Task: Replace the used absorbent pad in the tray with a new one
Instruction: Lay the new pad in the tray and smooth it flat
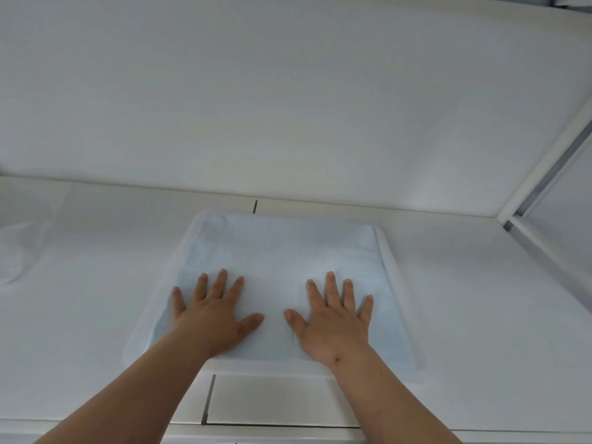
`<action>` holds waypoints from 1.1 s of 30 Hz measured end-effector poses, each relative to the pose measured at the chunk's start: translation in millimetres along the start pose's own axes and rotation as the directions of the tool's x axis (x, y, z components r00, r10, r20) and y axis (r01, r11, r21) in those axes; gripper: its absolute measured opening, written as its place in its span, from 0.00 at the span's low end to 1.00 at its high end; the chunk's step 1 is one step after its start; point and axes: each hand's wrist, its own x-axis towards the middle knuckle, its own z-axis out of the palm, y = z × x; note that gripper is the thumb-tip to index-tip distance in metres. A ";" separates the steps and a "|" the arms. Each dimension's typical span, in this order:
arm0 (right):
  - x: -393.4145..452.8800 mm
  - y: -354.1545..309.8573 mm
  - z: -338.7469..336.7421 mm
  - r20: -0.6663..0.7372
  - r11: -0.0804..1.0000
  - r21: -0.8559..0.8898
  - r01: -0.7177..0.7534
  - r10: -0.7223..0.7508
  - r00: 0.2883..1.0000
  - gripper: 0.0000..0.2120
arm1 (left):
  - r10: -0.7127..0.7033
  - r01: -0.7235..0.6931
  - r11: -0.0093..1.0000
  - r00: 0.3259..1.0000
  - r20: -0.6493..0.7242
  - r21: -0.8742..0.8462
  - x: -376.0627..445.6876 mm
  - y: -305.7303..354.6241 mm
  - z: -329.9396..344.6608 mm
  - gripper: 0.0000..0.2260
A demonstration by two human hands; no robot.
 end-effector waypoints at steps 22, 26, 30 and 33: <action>-2.0 20.5 2.1 0.006 1.000 0.017 -0.002 0.001 1.000 0.40 | 0.052 -0.054 0.995 0.998 -0.033 -0.086 -10.2 -16.0 -3.1 0.38; -3.7 21.2 3.1 -0.032 1.000 0.029 -0.011 0.011 0.999 0.41 | 0.012 -0.014 0.998 1.000 -0.026 -0.064 -11.6 -15.3 0.9 0.38; -5.9 21.7 3.0 -0.044 0.999 0.034 -0.030 0.032 0.999 0.42 | 0.014 -0.014 0.999 1.000 0.005 -0.034 -11.4 -15.3 1.1 0.40; -6.2 21.5 3.1 -0.042 0.999 0.035 -0.036 0.037 0.998 0.42 | 0.027 -0.026 1.000 0.999 0.041 -0.015 -12.2 -15.2 0.6 0.41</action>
